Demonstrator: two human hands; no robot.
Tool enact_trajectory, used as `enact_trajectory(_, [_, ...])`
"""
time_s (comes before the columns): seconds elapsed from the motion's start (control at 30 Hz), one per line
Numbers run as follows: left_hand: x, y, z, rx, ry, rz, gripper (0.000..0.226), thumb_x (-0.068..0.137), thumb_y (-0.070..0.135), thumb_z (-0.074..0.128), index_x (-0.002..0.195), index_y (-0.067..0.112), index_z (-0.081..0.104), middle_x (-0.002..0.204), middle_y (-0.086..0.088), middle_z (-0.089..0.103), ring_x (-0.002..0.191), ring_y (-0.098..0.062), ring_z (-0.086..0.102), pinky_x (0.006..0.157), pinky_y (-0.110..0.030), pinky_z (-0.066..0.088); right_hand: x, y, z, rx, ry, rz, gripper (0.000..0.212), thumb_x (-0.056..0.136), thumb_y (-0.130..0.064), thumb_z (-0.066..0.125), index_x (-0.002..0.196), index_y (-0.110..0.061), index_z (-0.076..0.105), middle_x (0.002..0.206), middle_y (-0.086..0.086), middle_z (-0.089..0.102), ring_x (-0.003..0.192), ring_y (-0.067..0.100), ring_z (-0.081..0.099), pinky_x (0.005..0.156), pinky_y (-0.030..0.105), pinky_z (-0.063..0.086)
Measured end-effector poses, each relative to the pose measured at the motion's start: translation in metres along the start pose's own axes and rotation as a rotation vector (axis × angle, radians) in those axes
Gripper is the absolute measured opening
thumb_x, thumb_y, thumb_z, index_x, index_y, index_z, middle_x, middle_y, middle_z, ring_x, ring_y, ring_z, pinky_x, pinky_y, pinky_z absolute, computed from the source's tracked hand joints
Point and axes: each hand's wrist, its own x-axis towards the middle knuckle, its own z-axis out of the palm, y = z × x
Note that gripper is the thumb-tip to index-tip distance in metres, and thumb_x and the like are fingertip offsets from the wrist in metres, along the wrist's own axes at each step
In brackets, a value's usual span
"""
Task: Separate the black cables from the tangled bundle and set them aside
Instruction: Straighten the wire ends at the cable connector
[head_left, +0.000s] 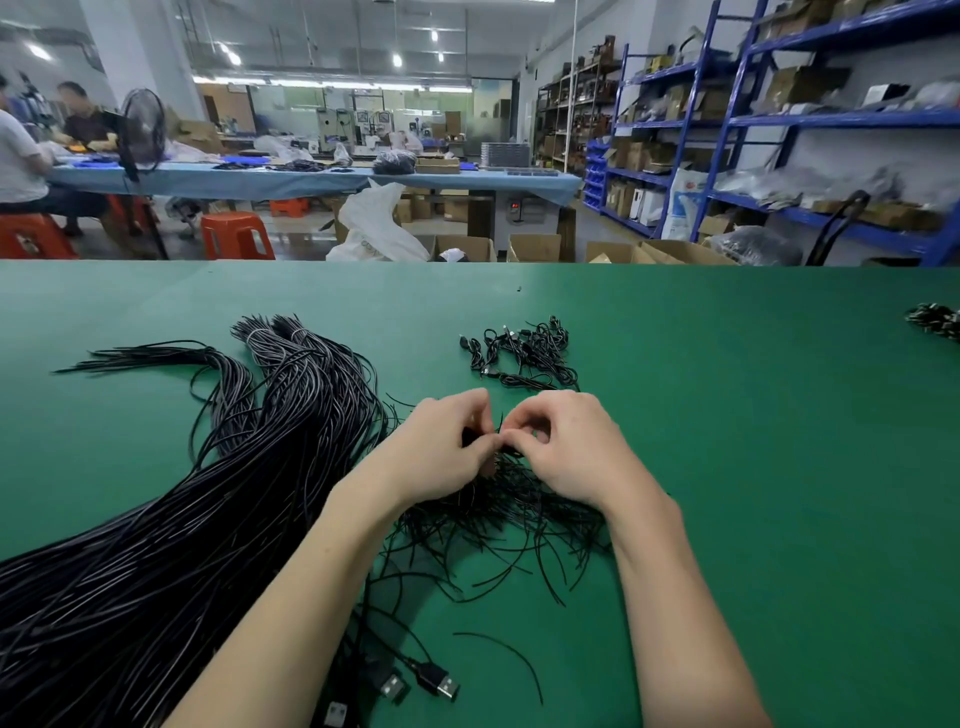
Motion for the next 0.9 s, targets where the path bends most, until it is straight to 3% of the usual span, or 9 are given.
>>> enact_trajectory(0.17, [0.001,-0.006,0.004,-0.473,0.01,-0.175,0.019,0.096,0.013,0.067,0.087,0.003,0.054,0.08,-0.008,0.076,0.061,-0.015,0.069,0.068,-0.031,0.061,0.0,0.002,0.004,0.09,0.037,-0.016,0.013,0.091,-0.031,0.072,0.079,-0.035,0.068,0.077,-0.01,0.07,0.074,0.008,0.064,0.076,0.033,0.056])
enact_trajectory(0.27, [0.004,-0.009,0.006,-0.275,0.095,-0.155,0.017,0.09,0.013,0.073,0.085,0.011,0.057,0.076,0.0,0.075,0.063,-0.013,0.07,0.067,-0.018,0.053,0.002,0.002,0.008,0.094,0.049,-0.009,0.015,0.091,-0.029,0.072,0.078,-0.035,0.067,0.075,-0.012,0.068,0.069,0.003,0.061,0.069,0.024,0.051])
enact_trajectory(0.37, [0.006,-0.009,0.009,-0.161,0.211,-0.136,0.02,0.085,0.018,0.076,0.082,0.023,0.057,0.08,0.007,0.075,0.051,-0.004,0.055,0.058,-0.016,0.042,0.003,0.0,0.011,0.146,0.087,-0.011,0.022,0.09,-0.023,0.073,0.074,-0.036,0.066,0.073,-0.012,0.068,0.07,0.003,0.061,0.061,0.009,0.045])
enact_trajectory(0.5, [0.007,-0.008,0.015,-0.176,0.264,-0.144,0.02,0.084,0.017,0.077,0.096,0.029,0.067,0.084,0.012,0.075,0.05,0.008,0.055,0.058,-0.004,0.04,0.001,0.001,0.014,0.186,0.107,0.026,0.025,0.089,-0.022,0.075,0.07,-0.036,0.066,0.072,-0.01,0.07,0.07,0.004,0.062,0.06,0.011,0.048])
enact_trajectory(0.6, [0.008,-0.006,0.019,-0.177,0.336,-0.143,0.014,0.083,0.01,0.075,0.085,0.024,0.074,0.084,0.007,0.077,0.061,0.023,0.057,0.064,0.004,0.039,0.001,0.0,0.018,0.189,0.148,0.04,0.018,0.085,-0.024,0.076,0.071,-0.034,0.071,0.068,-0.012,0.071,0.064,0.002,0.064,0.062,0.015,0.052])
enact_trajectory(0.77, [0.009,-0.005,0.02,-0.172,0.441,-0.11,0.013,0.083,0.008,0.074,0.087,0.02,0.076,0.086,0.01,0.076,0.074,0.017,0.061,0.075,0.005,0.039,-0.001,-0.006,0.017,0.327,0.228,0.017,0.015,0.082,-0.027,0.08,0.07,-0.036,0.075,0.068,-0.029,0.07,0.067,-0.01,0.066,0.063,0.001,0.043])
enact_trajectory(0.9, [0.01,-0.004,0.02,-0.191,0.475,-0.057,0.01,0.085,0.01,0.075,0.087,0.02,0.076,0.085,0.012,0.075,0.073,0.025,0.059,0.076,0.004,0.039,-0.002,-0.007,0.016,0.428,0.295,0.064,0.016,0.084,-0.038,0.08,0.068,-0.036,0.076,0.063,-0.023,0.07,0.06,-0.006,0.064,0.06,0.006,0.043])
